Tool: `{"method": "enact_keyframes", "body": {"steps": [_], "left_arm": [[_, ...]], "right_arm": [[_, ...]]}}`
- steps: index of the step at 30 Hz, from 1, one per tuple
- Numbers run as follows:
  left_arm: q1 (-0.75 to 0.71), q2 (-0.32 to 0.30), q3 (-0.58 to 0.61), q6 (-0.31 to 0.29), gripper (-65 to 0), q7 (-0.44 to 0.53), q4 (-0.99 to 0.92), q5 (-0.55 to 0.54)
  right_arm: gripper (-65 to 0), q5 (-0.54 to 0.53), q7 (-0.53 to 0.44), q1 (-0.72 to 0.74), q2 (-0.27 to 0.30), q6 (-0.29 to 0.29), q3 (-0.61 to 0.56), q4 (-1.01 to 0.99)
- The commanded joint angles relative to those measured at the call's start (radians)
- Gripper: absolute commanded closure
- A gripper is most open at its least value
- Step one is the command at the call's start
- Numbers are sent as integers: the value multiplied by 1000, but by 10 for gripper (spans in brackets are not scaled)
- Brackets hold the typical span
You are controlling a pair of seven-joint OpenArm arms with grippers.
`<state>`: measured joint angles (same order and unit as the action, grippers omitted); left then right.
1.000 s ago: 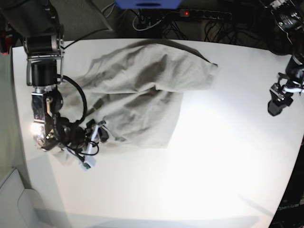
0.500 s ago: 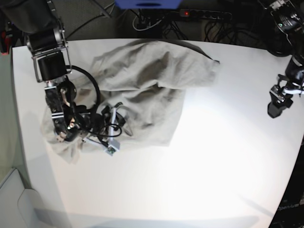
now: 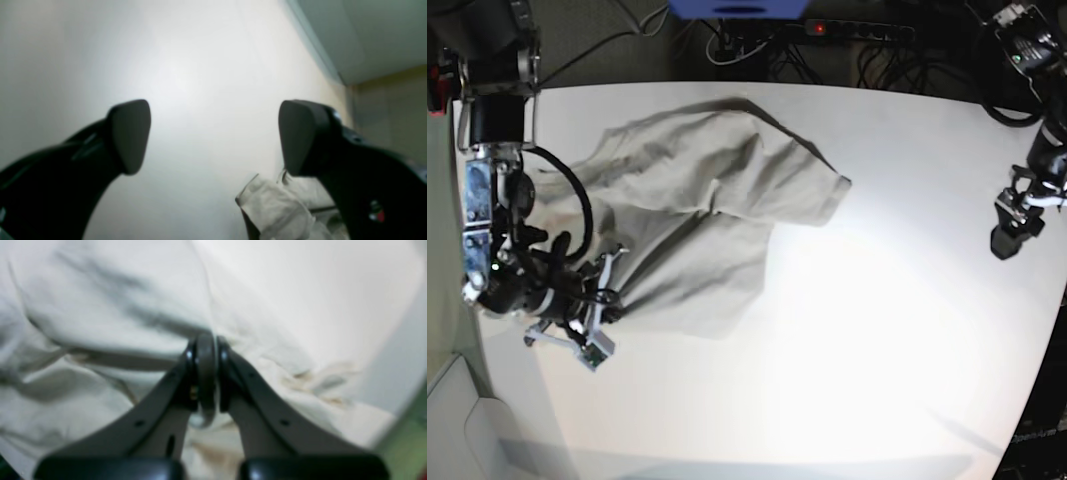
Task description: Layout the t-shirt on the table in an organized manner, then fold the t-shirt properly
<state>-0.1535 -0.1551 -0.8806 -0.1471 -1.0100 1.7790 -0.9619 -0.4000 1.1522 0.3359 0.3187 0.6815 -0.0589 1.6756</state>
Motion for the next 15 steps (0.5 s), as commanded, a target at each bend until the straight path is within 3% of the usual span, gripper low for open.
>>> {"method": "enact_keyframes", "body": {"steps": [1,7,11,15], "left_arm": [[21,1,1,-7,-589,9,20,-25],[76,28,74,-7,-588,12,15,-18],[76,27,127,-7,-587,15,11,-15],[88,27,142,-7,-589,15,9,-13]], "right_arm": [[-1,-14,-10,19,9,17,18,57],[0,-14,119,-39,-3,17,104,300],[0,-14,222,-71,-11,17,120,334],[0,-12,222,-203,-14,17,106,335]]}}
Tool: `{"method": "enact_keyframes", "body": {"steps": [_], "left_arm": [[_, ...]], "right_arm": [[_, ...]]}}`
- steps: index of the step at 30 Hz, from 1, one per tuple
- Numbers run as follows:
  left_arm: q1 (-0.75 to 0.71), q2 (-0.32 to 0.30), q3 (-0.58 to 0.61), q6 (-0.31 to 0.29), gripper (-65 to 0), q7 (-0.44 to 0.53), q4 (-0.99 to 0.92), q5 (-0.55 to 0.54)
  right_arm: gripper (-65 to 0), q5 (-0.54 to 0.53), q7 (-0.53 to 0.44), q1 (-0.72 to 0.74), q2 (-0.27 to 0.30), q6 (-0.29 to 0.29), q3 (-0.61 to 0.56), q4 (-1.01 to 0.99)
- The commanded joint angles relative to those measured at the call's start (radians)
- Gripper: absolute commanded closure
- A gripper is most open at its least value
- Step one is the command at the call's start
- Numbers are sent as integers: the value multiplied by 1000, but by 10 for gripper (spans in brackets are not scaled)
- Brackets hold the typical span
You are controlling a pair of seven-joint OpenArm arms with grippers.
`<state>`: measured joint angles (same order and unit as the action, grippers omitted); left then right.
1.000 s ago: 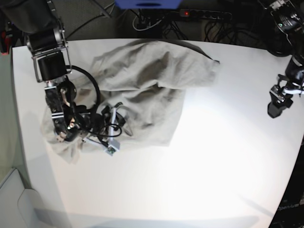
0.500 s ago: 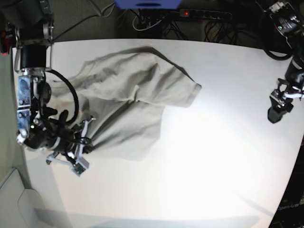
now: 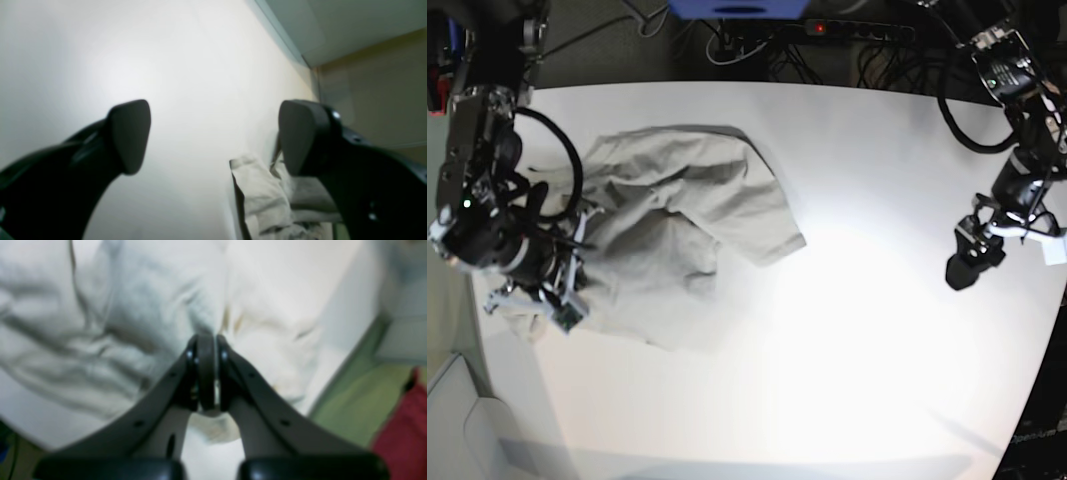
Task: Layout the t-shirt on the table in an organized manner, then fold the t-shirt properly
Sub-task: 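Reach the left gripper into the shirt middle and grasp fabric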
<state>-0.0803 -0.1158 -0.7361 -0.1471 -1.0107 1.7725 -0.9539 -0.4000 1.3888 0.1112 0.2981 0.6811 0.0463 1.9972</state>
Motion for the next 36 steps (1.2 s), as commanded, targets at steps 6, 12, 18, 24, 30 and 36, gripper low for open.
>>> {"method": "enact_keyframes", "body": {"steps": [6,12,18,24,30,36], "left_arm": [[50,-18,-4,-7,-588,16,-24,-21],[67,-32,-3,-7,-588,16,-66,-21],[78,-32,-3,-7,-589,10,-69,-21],[83,-40,118,-7,-589,16,-66,-21],[169,-46,408,-7,-588,16,-70,103],[307,-22,711,-7,-589,19,-173,298]], "right_arm": [[0,-7,-87,-144,10,17,-185,15],[-3,-6,-107,-164,49,17,-374,12],[-4,-4,-111,-164,112,17,-471,10],[-4,-4,-102,-144,134,17,-437,10],[-7,-6,-102,-143,134,17,-425,10],[-123,-6,-102,-143,134,17,-423,10]]}}
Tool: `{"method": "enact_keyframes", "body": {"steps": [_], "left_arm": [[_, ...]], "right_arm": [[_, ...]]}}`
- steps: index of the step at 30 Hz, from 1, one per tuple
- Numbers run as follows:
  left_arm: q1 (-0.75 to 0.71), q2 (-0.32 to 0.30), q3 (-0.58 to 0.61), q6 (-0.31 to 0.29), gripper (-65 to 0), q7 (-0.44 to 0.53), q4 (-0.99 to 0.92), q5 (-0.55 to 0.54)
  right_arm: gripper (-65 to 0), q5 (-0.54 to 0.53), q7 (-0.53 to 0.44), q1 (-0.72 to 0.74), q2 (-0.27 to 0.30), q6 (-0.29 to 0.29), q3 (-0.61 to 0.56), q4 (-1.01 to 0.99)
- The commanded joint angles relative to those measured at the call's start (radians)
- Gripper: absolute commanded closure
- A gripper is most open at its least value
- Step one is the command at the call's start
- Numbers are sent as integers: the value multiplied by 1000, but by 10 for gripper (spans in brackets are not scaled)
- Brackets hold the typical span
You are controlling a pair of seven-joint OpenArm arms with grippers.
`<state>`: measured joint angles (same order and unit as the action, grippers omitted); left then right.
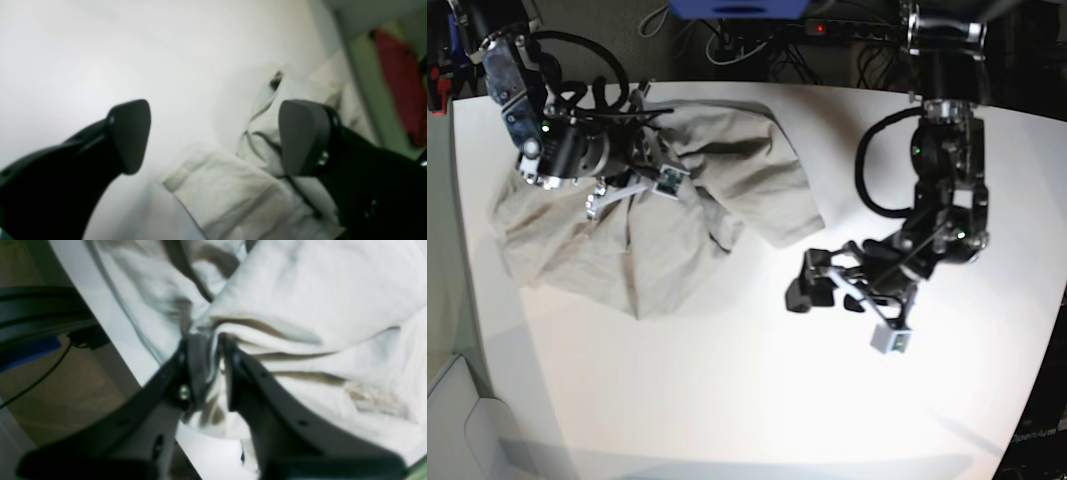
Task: Layout the t-shirt on the table in an organized manner, then fold the t-shirt properly
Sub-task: 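Reach the left gripper into the shirt middle and grasp fabric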
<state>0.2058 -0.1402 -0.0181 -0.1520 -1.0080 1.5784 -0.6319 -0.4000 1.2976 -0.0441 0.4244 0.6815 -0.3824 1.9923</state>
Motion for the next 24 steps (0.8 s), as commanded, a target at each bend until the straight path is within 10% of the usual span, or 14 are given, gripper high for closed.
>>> {"method": "enact_keyframes", "body": {"steps": [1,12,24], "left_arm": [[50,20,36,-2,-589,16,-19,-9],[203,119,318,-2,-590,363,-372,-1],[280,255,384,-2,-561,512,-709,8]], "right_arm": [[-145,-6,-11,13,6,17,6,15],[-197,-6,-11,13,-8,17,7,15],[-196,-6,-11,13,-35,17,7,15]]}}
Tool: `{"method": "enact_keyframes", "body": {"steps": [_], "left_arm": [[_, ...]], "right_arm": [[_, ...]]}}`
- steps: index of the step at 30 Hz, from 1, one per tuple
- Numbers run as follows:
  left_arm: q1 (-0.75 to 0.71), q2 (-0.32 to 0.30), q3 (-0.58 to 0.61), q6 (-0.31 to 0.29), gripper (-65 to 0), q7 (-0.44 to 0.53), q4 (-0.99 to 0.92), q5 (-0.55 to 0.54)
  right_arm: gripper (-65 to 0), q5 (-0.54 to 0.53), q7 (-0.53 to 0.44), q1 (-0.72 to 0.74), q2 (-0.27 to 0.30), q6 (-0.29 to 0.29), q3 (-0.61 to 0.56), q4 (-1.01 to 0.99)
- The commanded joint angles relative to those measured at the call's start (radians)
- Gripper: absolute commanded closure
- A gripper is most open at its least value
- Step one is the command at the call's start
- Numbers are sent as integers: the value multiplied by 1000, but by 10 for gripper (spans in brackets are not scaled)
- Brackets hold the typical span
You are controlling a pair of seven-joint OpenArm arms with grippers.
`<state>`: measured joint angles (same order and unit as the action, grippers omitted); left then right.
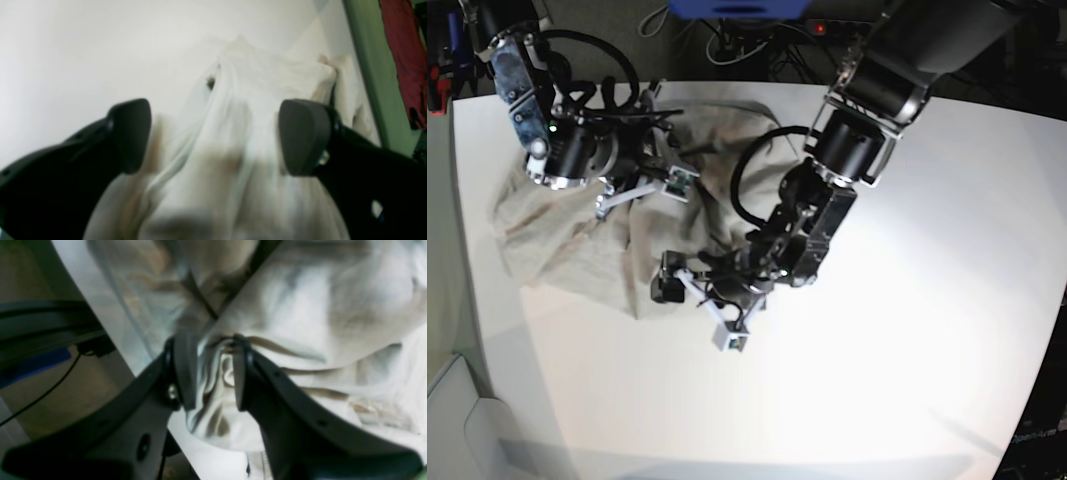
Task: Layout the t-shirt on the table in an organized manner, then fold the t-shirt properly
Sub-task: 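Reach the left gripper into the shirt middle and grasp fabric, then lift the grasped fabric with the left gripper toward the collar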
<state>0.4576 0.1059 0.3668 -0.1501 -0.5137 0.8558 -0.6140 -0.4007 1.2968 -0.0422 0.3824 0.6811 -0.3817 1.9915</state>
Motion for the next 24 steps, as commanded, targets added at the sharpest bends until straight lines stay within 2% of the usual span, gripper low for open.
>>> {"method": "enact_keyframes", "body": {"steps": [1,3,8,10,11,15,20,24], "left_arm": [[28,8,7,-4,-522,34,0,-10],[36,5,30,-4,-412,71,-23,-10],[45,-10,38,5,-17,120,-48,-17],[39,-45,-4,5,0,119,-2,-20],[25,-58,-28,5,-19,119,33,-20],[-85,-120,-171,7,-3,117,225,-20],[-256,-179,-349,7,-4,22,469,-20],[-441,-176,-538,7,-4,-38,662,-20]], "right_arm": [[-196,-5,-10,11,7,17,7,16],[-196,-5,-10,11,7,17,7,16],[-196,-4,-10,11,13,17,5,16],[-196,-2,-13,12,16,17,5,13],[-196,-2,-15,12,22,17,5,7],[-196,9,-21,26,33,17,7,-39],[-196,154,-24,57,16,17,10,-133],[-196,251,-47,83,-16,17,8,-176]]}}
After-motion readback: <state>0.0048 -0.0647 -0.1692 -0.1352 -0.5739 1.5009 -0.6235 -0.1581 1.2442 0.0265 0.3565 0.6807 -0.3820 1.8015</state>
